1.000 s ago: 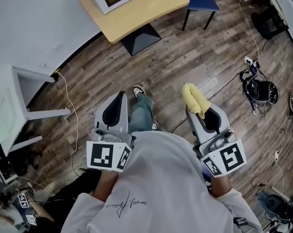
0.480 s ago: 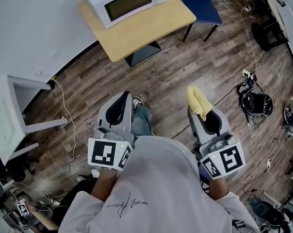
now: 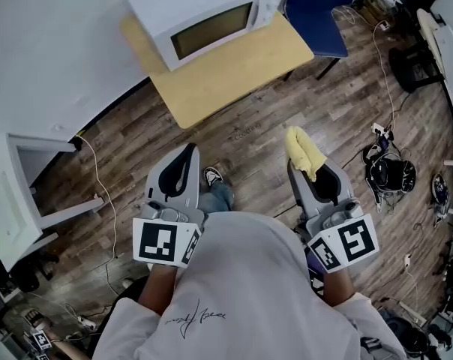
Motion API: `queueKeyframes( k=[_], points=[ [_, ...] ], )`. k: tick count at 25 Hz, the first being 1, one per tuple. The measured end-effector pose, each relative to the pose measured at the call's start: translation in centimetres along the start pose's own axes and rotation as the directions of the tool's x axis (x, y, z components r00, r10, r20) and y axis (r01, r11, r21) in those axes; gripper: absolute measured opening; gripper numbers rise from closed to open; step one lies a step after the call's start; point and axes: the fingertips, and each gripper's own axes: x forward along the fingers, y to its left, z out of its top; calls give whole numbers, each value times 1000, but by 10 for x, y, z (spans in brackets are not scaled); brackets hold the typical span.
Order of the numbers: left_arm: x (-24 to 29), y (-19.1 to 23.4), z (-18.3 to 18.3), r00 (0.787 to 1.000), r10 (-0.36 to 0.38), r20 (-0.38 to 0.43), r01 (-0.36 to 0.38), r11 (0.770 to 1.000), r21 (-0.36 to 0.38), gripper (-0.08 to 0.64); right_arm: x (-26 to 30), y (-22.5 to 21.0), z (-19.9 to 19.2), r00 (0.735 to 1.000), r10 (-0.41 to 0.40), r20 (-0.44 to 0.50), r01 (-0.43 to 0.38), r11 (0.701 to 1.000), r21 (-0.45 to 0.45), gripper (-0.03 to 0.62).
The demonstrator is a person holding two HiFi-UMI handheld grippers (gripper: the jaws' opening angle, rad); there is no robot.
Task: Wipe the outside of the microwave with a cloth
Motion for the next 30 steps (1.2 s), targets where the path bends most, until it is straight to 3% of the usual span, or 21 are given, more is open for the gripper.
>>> queueKeyframes(
  k=[6,17,22,30],
  points=[
    [21,36,12,1000,-7,16,7,1000,7,-8,40,-8,21,1000,-14,-7,14,1000,-11,123],
    [42,78,27,997,65,49,-63,997,-42,-8,90,-19,50,1000,-8,-7,7,993,-116,121],
    [64,89,41,991,107,75,-105,994,-32,-8,117,-54,72,999,-15,30,19,990,-137,114],
    [136,112,81,980,181,84,-181,983,-10,-8,190,-125,124,997,51,63,-41,987,-155,114]
  ],
)
